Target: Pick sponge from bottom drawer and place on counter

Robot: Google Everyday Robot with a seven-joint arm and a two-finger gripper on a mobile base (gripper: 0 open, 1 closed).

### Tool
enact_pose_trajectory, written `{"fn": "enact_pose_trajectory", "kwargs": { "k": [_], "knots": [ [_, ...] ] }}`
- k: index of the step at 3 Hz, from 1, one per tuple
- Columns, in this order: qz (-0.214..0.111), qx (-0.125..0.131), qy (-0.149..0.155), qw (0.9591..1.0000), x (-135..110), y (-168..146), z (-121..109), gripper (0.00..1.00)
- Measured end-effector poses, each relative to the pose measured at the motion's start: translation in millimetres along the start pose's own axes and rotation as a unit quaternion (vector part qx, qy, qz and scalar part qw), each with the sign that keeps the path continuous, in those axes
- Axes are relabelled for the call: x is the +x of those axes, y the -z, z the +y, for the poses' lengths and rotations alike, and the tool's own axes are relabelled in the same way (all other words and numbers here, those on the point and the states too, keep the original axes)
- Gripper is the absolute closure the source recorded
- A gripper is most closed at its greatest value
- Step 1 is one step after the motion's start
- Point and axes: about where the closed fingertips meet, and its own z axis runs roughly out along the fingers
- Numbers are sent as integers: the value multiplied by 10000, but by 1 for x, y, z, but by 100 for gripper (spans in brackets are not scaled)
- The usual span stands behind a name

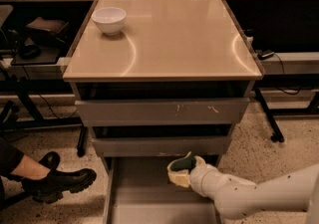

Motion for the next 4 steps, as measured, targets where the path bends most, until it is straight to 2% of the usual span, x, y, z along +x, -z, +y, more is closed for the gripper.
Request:
{"fn": "enact_pose_trajectory", "kwargs": {
  "k": [1,2,3,4],
  "knots": [
    [-260,188,147,9994,-39,16,-10,100],
    [-304,211,166,9992,-43,20,-10,100],
    [-584,468,315,9967,-69,54,-14,100],
    [-1096,1019,478,9876,-107,119,-10,100]
  ]
}}
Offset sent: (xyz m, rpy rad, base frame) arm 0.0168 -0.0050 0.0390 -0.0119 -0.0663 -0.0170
